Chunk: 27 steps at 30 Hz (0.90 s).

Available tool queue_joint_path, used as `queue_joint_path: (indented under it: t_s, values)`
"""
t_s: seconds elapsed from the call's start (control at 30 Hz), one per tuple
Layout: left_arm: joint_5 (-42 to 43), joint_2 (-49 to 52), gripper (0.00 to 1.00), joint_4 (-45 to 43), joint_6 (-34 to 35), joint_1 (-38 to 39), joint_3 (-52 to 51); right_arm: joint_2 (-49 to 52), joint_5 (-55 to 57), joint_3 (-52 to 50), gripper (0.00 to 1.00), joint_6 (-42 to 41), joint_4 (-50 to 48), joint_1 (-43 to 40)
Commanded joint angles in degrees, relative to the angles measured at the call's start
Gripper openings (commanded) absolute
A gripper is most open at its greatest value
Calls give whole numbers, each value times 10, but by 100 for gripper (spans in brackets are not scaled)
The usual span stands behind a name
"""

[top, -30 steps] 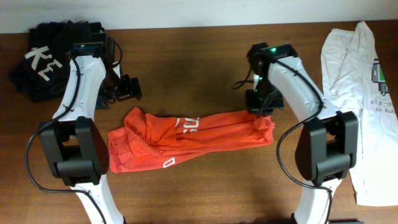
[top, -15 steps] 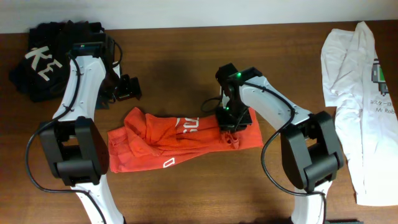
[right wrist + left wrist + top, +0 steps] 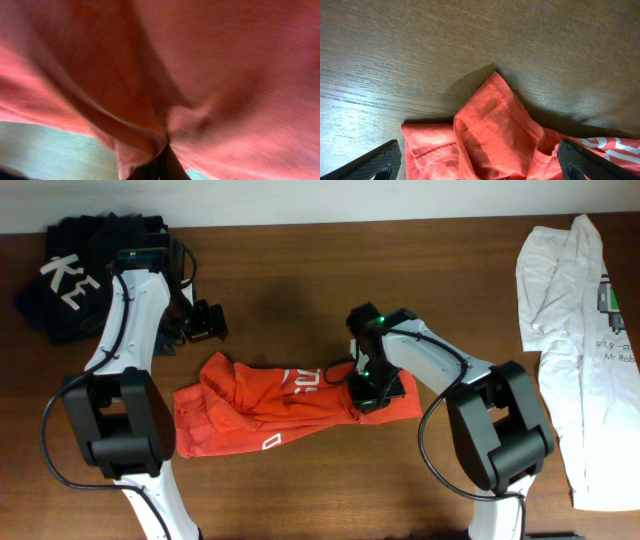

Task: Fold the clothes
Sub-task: 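Grasp the strip's right end with the right gripper and fold it left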

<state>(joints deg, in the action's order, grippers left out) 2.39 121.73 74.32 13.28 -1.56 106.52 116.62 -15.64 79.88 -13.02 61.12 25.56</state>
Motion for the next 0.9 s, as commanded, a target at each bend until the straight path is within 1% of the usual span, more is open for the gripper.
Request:
queue_joint_path:
  t_s: [0.0, 0.07, 0.1, 0.13, 0.17, 0.2, 0.33, 0.4, 0.5, 0.57, 0.6, 0.63, 0.67, 0.7, 0.73, 0.77, 0.8, 0.83, 0.87]
  values:
    - [2, 2, 99, 0, 2, -2, 3, -9, -29, 19, 4, -9, 12, 19]
    - [2, 2, 99, 0, 2, -2, 3, -9, 13, 85, 4, -9, 76, 4]
    - [2, 2, 99, 0, 2, -2, 3, -9, 31, 120, 6, -9, 101, -6]
    - [2, 2, 99, 0, 2, -2, 3, -9, 39, 158, 13, -7, 112, -20]
    - [2, 2, 99, 0, 2, -2, 3, -9, 39, 166, 20, -7, 102, -27]
    - [2, 2, 99, 1, 2, -2, 3, -7, 39, 161, 22, -7, 89, -29]
    - [2, 2, 99, 1, 2, -2, 3, 24, 25, 111, 21, -10, 17, -7]
    - [2, 2, 99, 1, 2, -2, 3, 30, 21, 89, 22, -15, -53, 12]
    - [2, 2, 99, 5, 2, -2, 3, 35, 21, 84, 23, -21, -105, 27]
    - [2, 2, 99, 5, 2, -2, 3, 34, 0, 85, 22, -23, -121, 30]
    - [2, 2, 99, 5, 2, -2, 3, 33, -6, 94, 21, -23, -115, 30]
    - [2, 2, 99, 5, 2, -2, 3, 30, -2, 125, 20, -18, -75, 25]
    - [2, 2, 99, 5, 2, -2, 3, 19, 10, 178, 22, -5, -6, 11]
    - [2, 2, 99, 7, 2, -2, 3, 14, 50, 235, 28, -5, 77, -10]
    - [2, 2, 99, 7, 2, -2, 3, 14, 90, 273, 29, -2, 149, -28]
    - [2, 2, 99, 7, 2, -2, 3, 14, 93, 275, 22, 22, 186, -43]
    - [2, 2, 99, 7, 2, -2, 3, 16, 93, 256, 14, 23, 193, -50]
    - [2, 2, 99, 7, 2, -2, 3, 18, 92, 205, 6, 22, 173, -48]
    - [2, 2, 99, 8, 2, -2, 3, 18, 72, 156, 4, 23, 127, -42]
